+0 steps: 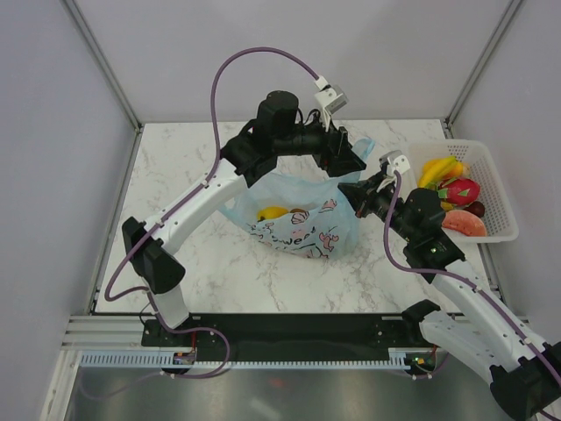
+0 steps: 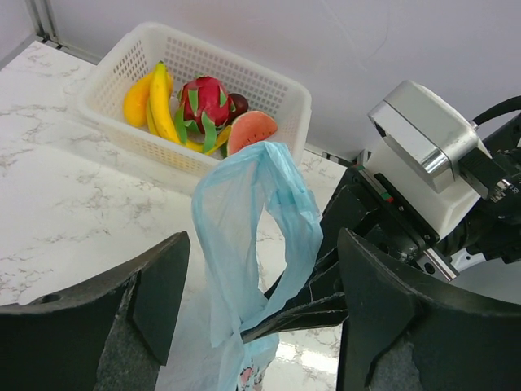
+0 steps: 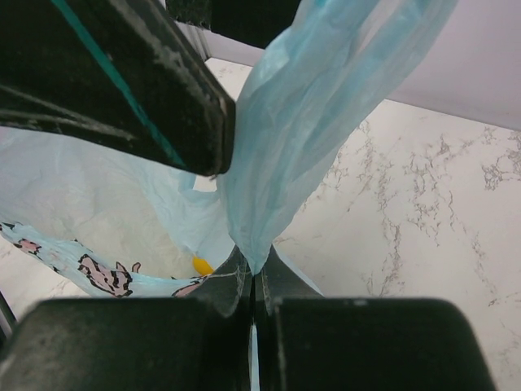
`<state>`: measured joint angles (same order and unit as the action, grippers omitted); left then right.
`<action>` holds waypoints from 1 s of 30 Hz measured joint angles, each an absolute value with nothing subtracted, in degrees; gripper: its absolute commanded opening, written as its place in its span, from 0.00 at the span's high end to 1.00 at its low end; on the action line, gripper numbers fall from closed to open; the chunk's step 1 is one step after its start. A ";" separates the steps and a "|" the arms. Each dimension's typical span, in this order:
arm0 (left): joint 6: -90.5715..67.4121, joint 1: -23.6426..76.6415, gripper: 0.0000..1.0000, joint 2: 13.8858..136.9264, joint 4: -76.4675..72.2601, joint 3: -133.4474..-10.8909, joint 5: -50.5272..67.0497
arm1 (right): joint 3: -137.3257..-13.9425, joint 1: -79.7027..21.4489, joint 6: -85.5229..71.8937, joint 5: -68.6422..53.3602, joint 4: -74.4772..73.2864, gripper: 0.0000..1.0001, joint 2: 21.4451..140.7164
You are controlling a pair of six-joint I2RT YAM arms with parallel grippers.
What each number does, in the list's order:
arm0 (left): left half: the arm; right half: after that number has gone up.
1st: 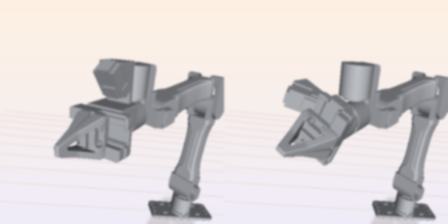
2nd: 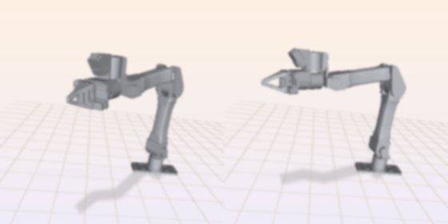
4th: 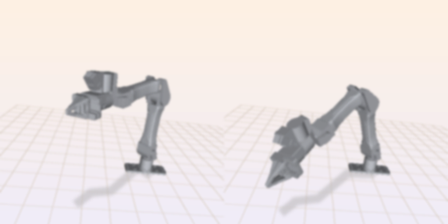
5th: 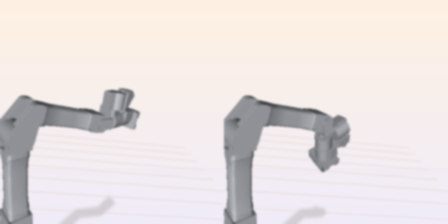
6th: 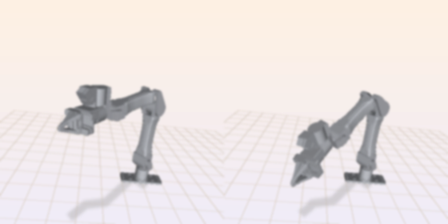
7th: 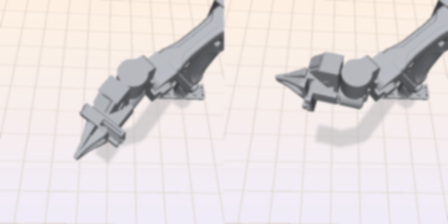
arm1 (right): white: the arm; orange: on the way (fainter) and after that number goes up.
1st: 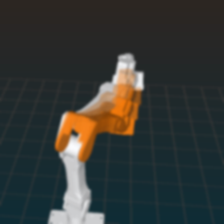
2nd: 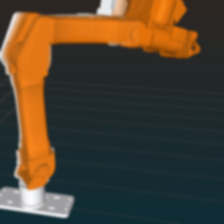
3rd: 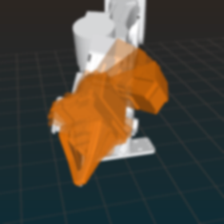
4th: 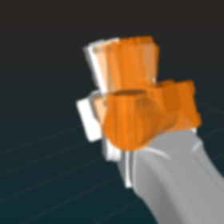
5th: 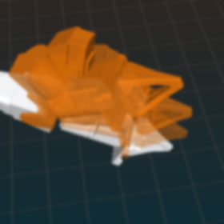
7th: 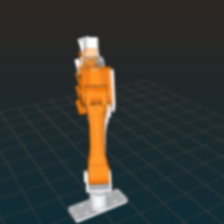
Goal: Place the fake fruits into the plastic bag and tie a complex knot
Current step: Adjust the plastic bag at the center of the board.
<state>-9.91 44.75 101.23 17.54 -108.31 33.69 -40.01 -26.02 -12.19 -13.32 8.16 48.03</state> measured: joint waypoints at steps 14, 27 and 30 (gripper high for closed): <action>-12.86 44.80 0.98 104.38 17.43 -109.91 37.80 | -40.21 -26.00 -12.25 -13.74 8.14 0.93 48.56; -12.86 44.82 0.98 103.70 17.41 -109.47 37.56 | -39.38 -26.00 -13.69 -13.63 9.89 0.17 45.76; -12.86 44.82 0.98 103.35 17.41 -109.21 37.56 | -38.13 -26.00 -14.66 -13.50 11.62 0.13 45.43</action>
<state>-12.86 44.82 103.35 17.41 -109.21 37.56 -38.13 -26.00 -14.66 -13.50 11.62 45.43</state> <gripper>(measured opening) 0.026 0.840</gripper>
